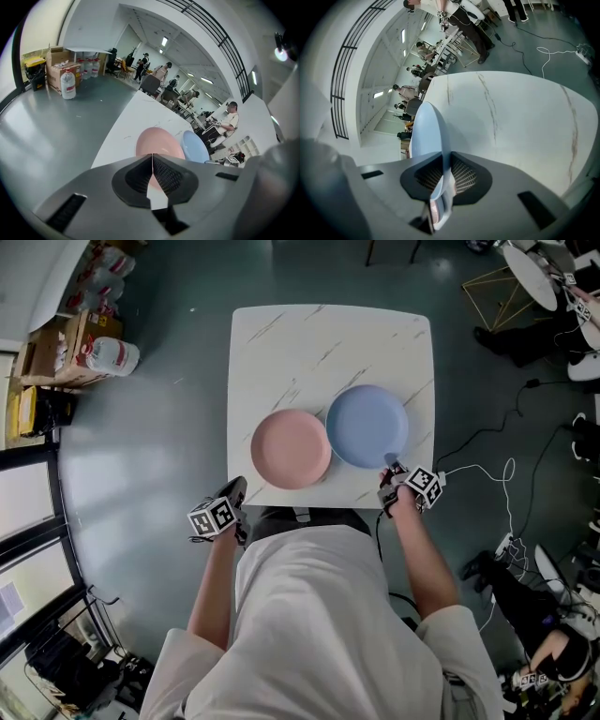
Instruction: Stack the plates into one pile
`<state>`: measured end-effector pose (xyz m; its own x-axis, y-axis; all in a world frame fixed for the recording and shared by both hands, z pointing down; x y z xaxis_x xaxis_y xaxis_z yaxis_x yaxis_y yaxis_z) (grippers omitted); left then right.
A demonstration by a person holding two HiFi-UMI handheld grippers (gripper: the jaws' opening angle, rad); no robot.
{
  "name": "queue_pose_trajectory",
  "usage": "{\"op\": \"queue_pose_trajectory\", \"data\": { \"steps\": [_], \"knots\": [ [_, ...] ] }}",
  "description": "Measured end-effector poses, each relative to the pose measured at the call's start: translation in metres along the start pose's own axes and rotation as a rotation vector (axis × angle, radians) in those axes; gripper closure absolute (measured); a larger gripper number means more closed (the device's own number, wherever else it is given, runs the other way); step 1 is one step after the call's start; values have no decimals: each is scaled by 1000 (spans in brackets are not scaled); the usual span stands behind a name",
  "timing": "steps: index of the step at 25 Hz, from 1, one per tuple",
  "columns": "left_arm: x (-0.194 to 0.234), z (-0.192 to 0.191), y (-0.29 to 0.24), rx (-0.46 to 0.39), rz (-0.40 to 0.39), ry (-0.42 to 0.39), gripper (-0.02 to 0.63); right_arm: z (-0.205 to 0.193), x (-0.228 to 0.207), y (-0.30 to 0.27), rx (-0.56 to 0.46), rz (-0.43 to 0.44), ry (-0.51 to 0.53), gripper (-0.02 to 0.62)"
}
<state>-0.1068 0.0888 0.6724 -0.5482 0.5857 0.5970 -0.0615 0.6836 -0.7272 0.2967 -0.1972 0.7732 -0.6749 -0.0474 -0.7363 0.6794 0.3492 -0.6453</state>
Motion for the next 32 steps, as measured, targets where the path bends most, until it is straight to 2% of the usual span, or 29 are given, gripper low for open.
{"op": "queue_pose_trajectory", "data": {
  "steps": [10, 32],
  "knots": [
    [13, 12, 9, 51, -20, -96, 591, -41, 31, 1, 46, -10, 46, 540],
    [80, 30, 41, 57, -46, -62, 591, -127, 96, -28, 163, -13, 163, 532]
  ]
}}
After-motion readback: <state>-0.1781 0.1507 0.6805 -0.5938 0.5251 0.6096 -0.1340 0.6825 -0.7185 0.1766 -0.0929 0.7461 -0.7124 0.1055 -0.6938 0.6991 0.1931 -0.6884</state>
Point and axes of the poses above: the fingertips, and each gripper's own axes: y backward along the fingers, x to its left, z out of its top, the point moved 7 cm from there along y, backward along the fingers, and after that the axes turned 11 degrees about y, right-handed, at the moved point
